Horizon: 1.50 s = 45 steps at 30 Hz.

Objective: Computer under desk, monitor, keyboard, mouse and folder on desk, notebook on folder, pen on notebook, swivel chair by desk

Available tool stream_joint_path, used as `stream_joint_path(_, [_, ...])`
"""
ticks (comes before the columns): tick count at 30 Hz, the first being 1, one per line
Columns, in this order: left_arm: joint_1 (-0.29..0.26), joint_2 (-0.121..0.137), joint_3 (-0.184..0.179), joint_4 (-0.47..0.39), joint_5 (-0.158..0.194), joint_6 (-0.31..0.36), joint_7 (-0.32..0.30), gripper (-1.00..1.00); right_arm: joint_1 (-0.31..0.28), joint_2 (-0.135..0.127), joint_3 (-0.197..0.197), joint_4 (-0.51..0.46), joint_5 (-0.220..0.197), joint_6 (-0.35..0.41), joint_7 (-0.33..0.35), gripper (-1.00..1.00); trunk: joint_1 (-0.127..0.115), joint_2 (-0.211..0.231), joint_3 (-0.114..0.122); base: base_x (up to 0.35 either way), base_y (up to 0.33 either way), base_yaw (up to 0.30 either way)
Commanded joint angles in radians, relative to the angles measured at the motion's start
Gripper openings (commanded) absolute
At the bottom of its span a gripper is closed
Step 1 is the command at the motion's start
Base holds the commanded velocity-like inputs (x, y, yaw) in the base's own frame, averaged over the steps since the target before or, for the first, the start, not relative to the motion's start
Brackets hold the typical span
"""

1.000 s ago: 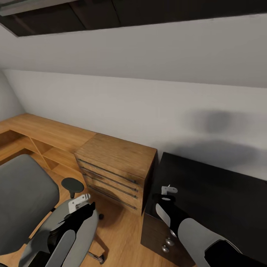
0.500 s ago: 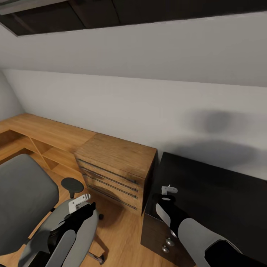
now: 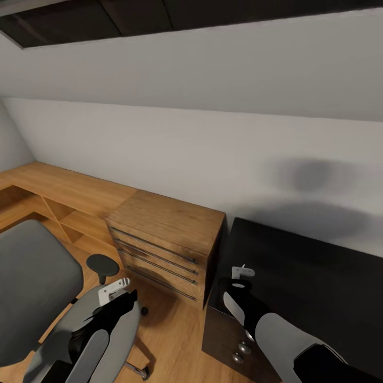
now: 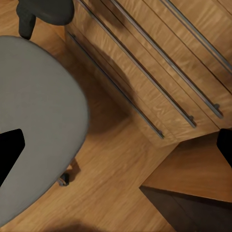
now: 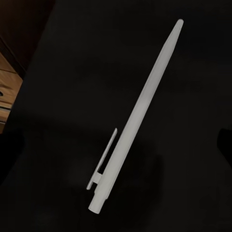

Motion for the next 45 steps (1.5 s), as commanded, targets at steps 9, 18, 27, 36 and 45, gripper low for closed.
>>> stream_joint_path(9, [-0.001,0.001,-0.001,-0.001,0.007,0.001,0.009,1.0,-0.001,-0.001,0.008,-0.002,-0.003,0.01,-0.009,1.0,0.035,-0.065,-0.03,0.0,0.0,0.0])
stream_joint_path(18, [-0.001,0.001,-0.001,-0.001,0.007,0.001,0.009,1.0,-0.001,-0.002,0.008,-0.002,-0.003,0.012,-0.009,1.0,0.069,-0.128,-0.058,0.0,0.0,0.0])
stream_joint_path(27, [-0.001,0.002,-0.001,-0.001,0.007,0.001,0.009,1.0,-0.001,-0.008,0.005,-0.002,-0.003,0.018,-0.01,1.0,0.1,-0.184,-0.083,0.0,0.0,0.0])
stream_joint_path(36, [-0.001,0.002,0.003,-0.001,0.007,0.002,0.009,1.0,-0.001,-0.014,0.001,-0.002,-0.003,0.043,-0.011,1.0,0.1,-0.184,-0.083,0.0,0.0,0.0])
stream_joint_path(45, [-0.001,0.002,0.003,-0.001,0.007,0.002,0.009,1.0,-0.001,-0.014,0.002,-0.001,-0.004,0.046,-0.011,1.0,0.104,-0.191,-0.086,0.0,0.0,0.0])
